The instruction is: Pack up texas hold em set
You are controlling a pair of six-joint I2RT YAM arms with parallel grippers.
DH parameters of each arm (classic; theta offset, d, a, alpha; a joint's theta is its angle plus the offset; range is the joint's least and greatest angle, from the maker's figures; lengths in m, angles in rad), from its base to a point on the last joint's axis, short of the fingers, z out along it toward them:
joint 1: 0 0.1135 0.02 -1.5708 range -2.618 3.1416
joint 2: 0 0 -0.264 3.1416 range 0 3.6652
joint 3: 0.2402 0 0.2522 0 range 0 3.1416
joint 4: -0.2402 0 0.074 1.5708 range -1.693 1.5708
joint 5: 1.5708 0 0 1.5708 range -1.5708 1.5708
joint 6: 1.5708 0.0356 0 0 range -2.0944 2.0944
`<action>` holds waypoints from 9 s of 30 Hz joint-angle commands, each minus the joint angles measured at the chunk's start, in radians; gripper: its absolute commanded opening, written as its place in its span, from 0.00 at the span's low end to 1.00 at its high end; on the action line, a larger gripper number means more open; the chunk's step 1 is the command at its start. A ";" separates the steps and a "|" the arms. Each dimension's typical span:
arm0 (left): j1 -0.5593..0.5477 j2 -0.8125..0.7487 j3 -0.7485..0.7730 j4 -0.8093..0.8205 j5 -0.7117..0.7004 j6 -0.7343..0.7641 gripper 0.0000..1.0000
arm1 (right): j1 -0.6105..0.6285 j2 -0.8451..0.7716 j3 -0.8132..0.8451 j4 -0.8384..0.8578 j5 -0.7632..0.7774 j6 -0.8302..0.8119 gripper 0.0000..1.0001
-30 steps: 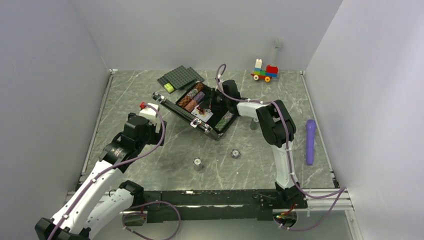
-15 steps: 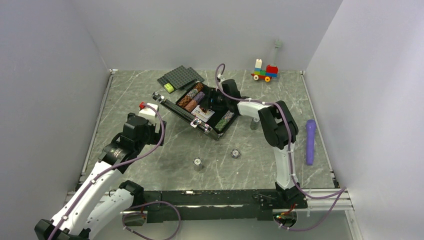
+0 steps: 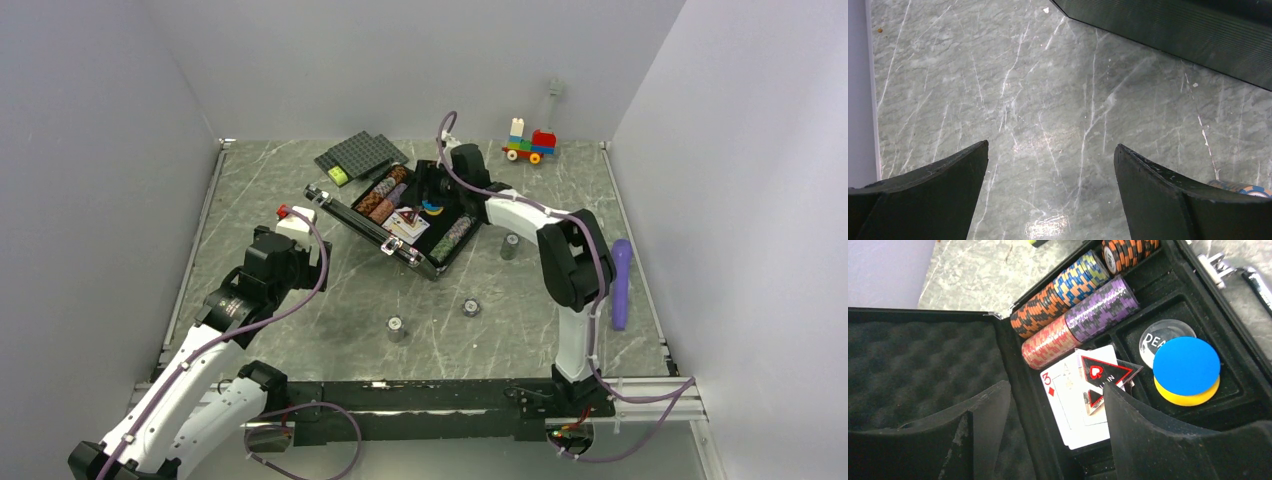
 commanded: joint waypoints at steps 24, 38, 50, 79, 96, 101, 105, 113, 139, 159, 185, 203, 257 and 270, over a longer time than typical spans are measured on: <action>0.047 0.007 0.095 0.186 0.013 -0.021 1.00 | -0.116 -0.686 -0.342 -0.580 0.594 -0.340 0.86; 0.083 0.003 0.059 0.188 0.076 0.019 0.99 | -0.148 -0.647 -0.498 -0.440 0.602 -0.225 0.81; 0.083 -0.004 0.055 0.194 0.095 0.018 0.99 | -0.180 -0.504 -0.481 -0.371 0.555 -0.216 0.70; 0.083 0.016 0.056 0.198 0.118 0.020 0.99 | -0.217 -0.531 -0.241 -0.462 0.287 -0.272 0.00; 0.083 -0.006 0.051 0.203 0.144 0.011 0.99 | -0.210 -0.103 0.196 -0.564 -0.184 -0.167 0.00; 0.083 0.001 0.053 0.202 0.143 0.010 0.99 | -0.202 -0.066 0.184 -0.537 -0.203 -0.151 0.00; 0.084 0.004 0.053 0.201 0.142 0.009 0.99 | -0.193 -0.030 0.202 -0.534 -0.208 -0.148 0.00; 0.084 0.009 0.054 0.197 0.139 0.007 1.00 | -0.165 0.024 0.218 -0.546 -0.198 -0.150 0.00; 0.083 0.023 0.056 0.199 0.147 0.006 0.99 | -0.146 -0.002 0.279 -0.592 0.057 -0.253 0.59; 0.083 0.053 0.057 0.200 0.164 0.003 0.99 | -0.023 -0.240 -0.044 -0.491 0.200 -0.329 0.59; 0.083 0.066 0.059 0.201 0.164 0.003 0.99 | 0.005 0.043 0.241 -0.549 0.411 -0.394 0.36; 0.083 0.066 0.057 0.199 0.158 0.005 0.99 | -0.051 0.171 0.378 -0.505 0.408 -0.434 0.45; 0.084 0.067 0.054 0.202 0.164 -0.004 1.00 | -0.181 0.066 0.207 -0.339 0.090 -0.333 0.73; 0.084 0.070 0.054 0.201 0.155 -0.001 0.99 | -0.191 0.015 0.102 -0.234 0.029 -0.270 0.43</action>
